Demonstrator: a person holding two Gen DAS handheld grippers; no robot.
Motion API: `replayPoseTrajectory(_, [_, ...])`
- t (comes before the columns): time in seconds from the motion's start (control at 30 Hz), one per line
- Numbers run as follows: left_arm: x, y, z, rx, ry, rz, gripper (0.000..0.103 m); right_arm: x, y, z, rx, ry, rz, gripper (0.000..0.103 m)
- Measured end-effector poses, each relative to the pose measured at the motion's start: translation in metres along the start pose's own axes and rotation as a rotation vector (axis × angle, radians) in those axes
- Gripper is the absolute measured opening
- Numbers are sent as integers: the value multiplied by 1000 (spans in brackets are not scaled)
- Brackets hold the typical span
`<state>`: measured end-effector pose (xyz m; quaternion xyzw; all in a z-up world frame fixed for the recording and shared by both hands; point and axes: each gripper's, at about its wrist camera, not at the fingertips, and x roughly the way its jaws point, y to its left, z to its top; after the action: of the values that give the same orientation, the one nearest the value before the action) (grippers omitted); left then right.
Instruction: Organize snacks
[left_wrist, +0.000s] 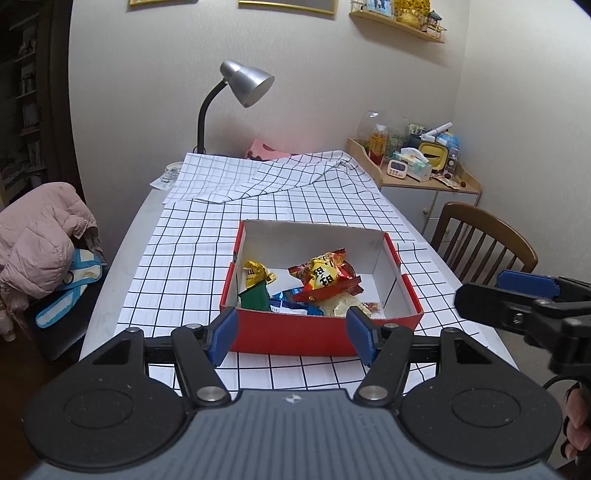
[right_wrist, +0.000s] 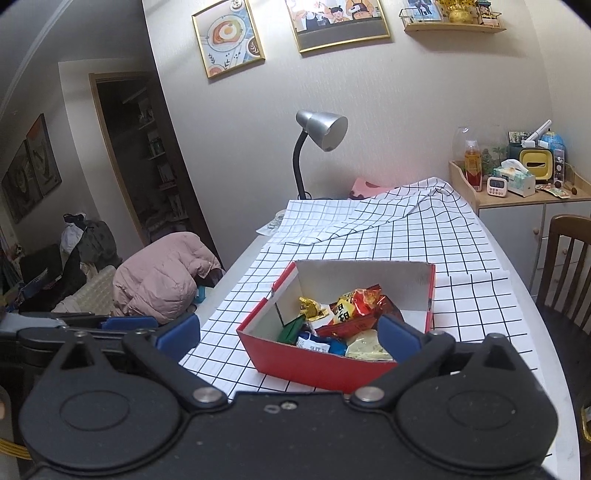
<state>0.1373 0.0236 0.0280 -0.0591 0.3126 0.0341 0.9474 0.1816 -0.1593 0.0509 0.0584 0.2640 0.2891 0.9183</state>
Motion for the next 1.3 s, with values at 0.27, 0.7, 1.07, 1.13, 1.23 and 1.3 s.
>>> replayPoseTrajectory(0.27, [-9, -2, 1, 5, -24, -1, 64, -4, 2, 0, 0, -11, -8, 102])
replayPoseTrajectory(0.7, [-21, 2, -2, 7, -29, -24, 64, -15, 13, -4, 25, -24, -19, 102])
replayPoseTrajectory(1.07, [-35, 6, -9, 18, -39, -56, 64, -26, 28, -10, 30, -41, -42, 103])
replayPoseTrajectory(1.13, [-37, 7, -10, 21, -39, -59, 64, -28, 30, -12, 31, -43, -45, 103])
replayPoseTrajectory(1.23, [-40, 9, -10, 25, -42, -69, 64, -29, 34, -14, 33, -47, -52, 103])
replayPoseTrajectory(1.3, [-42, 10, -11, 32, -47, -71, 64, -31, 36, -15, 36, -51, -55, 103])
